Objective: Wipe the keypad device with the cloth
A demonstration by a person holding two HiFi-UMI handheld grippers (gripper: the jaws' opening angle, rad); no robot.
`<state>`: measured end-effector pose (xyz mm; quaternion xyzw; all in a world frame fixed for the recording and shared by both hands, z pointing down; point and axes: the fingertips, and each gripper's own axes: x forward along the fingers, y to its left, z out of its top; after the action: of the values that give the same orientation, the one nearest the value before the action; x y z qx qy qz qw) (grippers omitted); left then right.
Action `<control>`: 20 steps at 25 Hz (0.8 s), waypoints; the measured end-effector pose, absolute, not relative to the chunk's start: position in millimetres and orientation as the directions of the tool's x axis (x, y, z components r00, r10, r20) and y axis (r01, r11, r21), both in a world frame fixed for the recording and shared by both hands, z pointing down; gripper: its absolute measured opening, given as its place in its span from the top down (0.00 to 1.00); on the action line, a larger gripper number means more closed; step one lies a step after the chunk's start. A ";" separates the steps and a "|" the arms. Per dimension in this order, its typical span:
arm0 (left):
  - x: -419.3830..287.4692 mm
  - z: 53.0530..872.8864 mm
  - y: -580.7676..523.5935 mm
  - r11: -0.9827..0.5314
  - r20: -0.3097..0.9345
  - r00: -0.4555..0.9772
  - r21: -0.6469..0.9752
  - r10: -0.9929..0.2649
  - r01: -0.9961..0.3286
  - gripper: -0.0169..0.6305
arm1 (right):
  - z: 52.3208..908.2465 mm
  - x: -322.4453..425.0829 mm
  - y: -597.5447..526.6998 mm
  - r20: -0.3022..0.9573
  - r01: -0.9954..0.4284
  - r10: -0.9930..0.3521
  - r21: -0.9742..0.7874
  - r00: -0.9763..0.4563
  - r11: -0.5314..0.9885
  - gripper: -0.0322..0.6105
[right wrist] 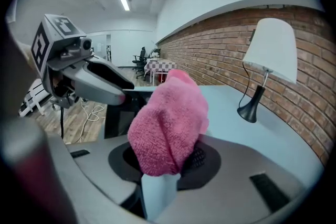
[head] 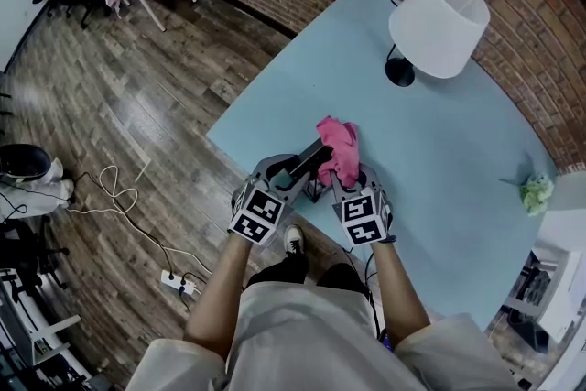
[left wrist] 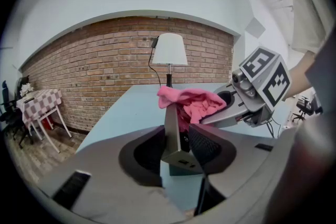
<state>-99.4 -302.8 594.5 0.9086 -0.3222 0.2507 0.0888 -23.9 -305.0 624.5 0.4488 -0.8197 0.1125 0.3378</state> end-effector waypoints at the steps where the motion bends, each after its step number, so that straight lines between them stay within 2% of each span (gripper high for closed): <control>1: -99.5 594.1 -302.7 -0.776 0.511 0.667 0.001 -0.542 -0.631 0.68 | 628.6 -21.5 -302.0 0.662 -0.811 -0.658 0.127 -0.360 0.572 0.74; 12: -98.3 595.8 -302.9 -0.771 0.507 0.674 0.027 -0.537 -0.636 0.68 | 674.6 3.8 -274.1 0.745 -0.804 -0.612 0.178 -0.267 0.567 0.75; 20: -98.4 598.2 -302.4 -0.782 0.512 0.674 0.007 -0.532 -0.623 0.68 | 663.0 7.3 -274.4 0.725 -0.866 -0.612 0.044 -0.315 0.497 0.75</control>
<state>-98.4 -302.4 598.2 0.9103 -0.3173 0.2498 0.0907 7.3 -274.4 663.0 0.4677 -0.7905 0.1805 0.3517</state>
